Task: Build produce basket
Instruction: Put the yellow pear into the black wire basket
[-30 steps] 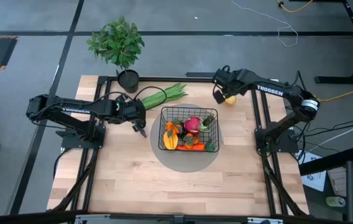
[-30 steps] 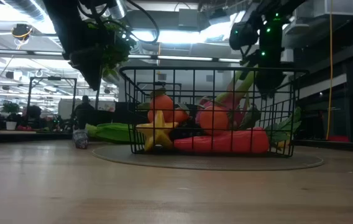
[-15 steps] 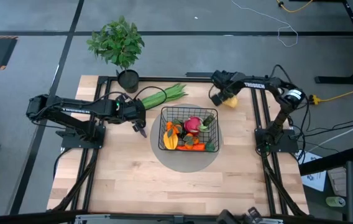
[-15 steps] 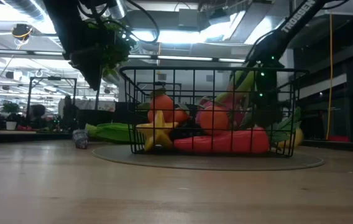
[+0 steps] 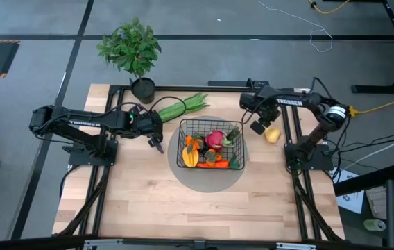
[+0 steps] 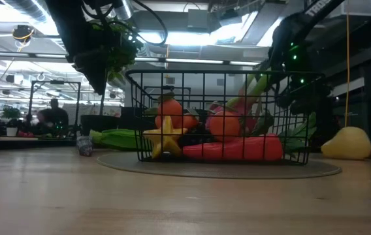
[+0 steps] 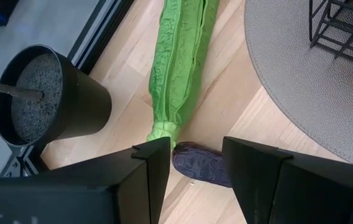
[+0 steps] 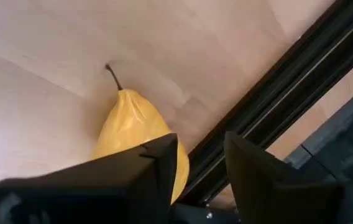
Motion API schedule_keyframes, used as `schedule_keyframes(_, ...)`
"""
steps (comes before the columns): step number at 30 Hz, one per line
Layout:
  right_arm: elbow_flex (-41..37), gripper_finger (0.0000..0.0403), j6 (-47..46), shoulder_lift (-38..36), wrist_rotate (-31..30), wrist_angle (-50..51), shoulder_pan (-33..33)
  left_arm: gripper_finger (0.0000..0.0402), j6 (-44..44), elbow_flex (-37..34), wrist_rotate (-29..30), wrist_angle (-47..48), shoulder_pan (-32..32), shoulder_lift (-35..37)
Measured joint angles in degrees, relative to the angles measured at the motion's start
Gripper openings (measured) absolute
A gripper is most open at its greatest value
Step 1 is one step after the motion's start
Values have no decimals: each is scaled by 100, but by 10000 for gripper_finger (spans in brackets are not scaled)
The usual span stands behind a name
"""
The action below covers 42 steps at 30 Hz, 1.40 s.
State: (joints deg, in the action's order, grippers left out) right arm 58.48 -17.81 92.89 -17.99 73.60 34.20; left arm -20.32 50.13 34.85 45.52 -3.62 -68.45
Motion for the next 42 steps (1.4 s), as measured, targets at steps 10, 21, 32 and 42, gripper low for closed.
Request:
schedule_keyframes(10, -134, 123, 189, -471, 757, -613, -88, 136, 0, 0, -2, 0, 0, 0)
schedule_keyframes(21, -610, 154, 746, -453, 1110, -1779, -88, 136, 0, 0, 0, -2, 0, 0)
schedule_keyframes(32, -614, 232, 763, -454, 1205, -1331, -90, 136, -2, 0, 0, -9, 0, 0)
schedule_keyframes(42, -1288, 241, 587, -438, 1173, -1402, -90, 136, -2, 0, 0, -9, 0, 0)
